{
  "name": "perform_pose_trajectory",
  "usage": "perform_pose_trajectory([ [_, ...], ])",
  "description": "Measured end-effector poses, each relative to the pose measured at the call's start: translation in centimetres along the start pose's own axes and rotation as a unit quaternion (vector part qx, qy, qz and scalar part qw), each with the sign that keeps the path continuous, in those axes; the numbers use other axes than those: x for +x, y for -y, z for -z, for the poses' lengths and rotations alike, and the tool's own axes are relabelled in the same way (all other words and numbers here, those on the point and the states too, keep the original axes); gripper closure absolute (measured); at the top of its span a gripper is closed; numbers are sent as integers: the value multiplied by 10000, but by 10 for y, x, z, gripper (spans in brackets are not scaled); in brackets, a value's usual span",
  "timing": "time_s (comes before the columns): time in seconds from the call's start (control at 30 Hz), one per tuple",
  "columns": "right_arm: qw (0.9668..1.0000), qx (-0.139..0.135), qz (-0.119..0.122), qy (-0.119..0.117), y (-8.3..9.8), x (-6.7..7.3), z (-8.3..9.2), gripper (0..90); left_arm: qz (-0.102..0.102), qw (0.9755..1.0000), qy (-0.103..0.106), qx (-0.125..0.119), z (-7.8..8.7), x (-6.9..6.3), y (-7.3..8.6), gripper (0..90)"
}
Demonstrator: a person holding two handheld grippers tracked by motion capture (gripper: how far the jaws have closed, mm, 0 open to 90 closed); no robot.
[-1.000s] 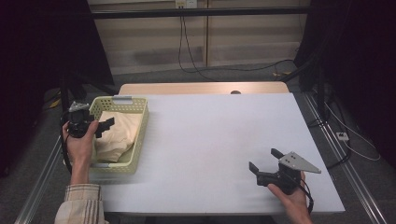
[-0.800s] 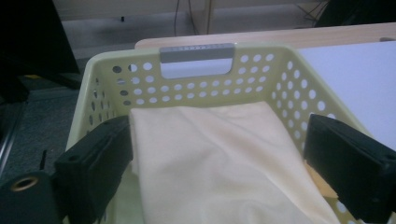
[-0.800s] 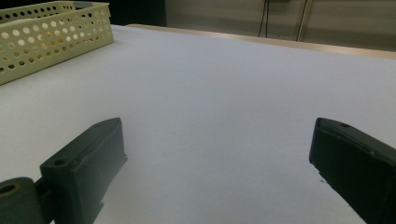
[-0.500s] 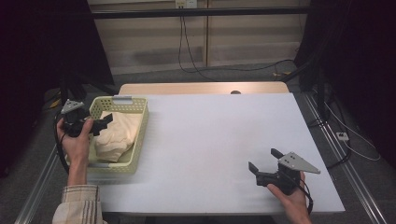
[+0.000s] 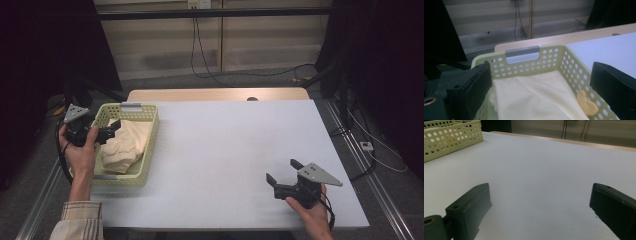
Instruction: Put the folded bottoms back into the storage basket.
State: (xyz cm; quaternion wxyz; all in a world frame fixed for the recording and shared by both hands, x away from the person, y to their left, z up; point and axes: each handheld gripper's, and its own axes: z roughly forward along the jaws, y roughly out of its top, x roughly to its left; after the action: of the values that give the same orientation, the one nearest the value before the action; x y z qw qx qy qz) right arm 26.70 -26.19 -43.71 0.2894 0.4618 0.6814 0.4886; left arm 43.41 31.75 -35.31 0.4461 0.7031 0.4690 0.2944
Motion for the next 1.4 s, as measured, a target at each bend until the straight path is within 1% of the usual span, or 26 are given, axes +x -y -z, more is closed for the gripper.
perform_pose_trajectory([
  [0.03,10000,-7,4,1,0,0,0,32,35,10000,56,-44,1,0,1,51],
  [0.07,10000,-11,-4,2,0,0,0,33,79,9999,82,-26,3,1,1,52],
  [0.17,10000,2,11,18,-1,0,0,33,156,9998,50,71,8,2,1,56],
  [0.23,10000,-13,-68,31,-1,-1,1,33,182,9998,59,100,11,4,2,60],
  [0.33,9999,-35,-83,79,-1,-3,0,33,187,9998,54,93,16,6,5,61],
  [0.4,9999,-14,-73,67,-1,-3,-1,33,135,9998,9,129,21,7,8,61],
  [0.53,9999,9,-127,63,0,-4,-2,33,168,9998,-48,111,31,11,16,61],
  [0.6,9999,35,-109,71,1,-5,-3,33,178,9997,-91,119,36,12,20,61],
  [0.67,9999,21,-118,76,1,-5,-1,33,206,9997,-92,88,40,13,24,61],
  [0.7,9998,11,-142,105,0,-5,0,33,186,9997,-95,90,41,13,25,61],
  [0.73,9998,-6,-138,120,1,-5,0,33,176,9997,-85,120,43,13,25,61],
  [0.87,9998,-25,-145,146,0,-5,1,33,121,9999,-48,88,50,12,30,60],
  [0.93,9998,-28,-136,144,0,-5,1,33,132,9999,-84,59,55,10,32,60],
  [1.0,9998,-23,-150,143,1,-5,1,33,144,9999,-66,43,59,9,35,60],
  [1.03,9998,-23,-155,141,1,-5,2,33,150,9998,-100,62,62,8,36,60],
  [1.07,9998,-27,-167,139,1,-5,2,33,140,9998,-110,28,63,7,37,60],
  [1.1,9997,-38,-171,142,1,-5,2,33,129,9998,-121,49,64,5,38,60],
  [1.13,9997,-38,-179,140,1,-5,2,34,145,9999,-87,23,64,4,40,60],
  [1.17,9997,-35,-180,138,1,-6,2,34,151,9999,-67,50,65,2,41,59],
  [1.27,9998,-34,-176,119,0,-5,1,35,58,9999,-46,88,66,-1,43,60],
  [1.3,9998,-40,-159,114,0,-5,1,35,85,9999,-47,54,66,-2,44,60],
  [1.4,9998,-31,-174,102,0,-4,1,35,82,9999,-21,91,69,-4,47,50],
])
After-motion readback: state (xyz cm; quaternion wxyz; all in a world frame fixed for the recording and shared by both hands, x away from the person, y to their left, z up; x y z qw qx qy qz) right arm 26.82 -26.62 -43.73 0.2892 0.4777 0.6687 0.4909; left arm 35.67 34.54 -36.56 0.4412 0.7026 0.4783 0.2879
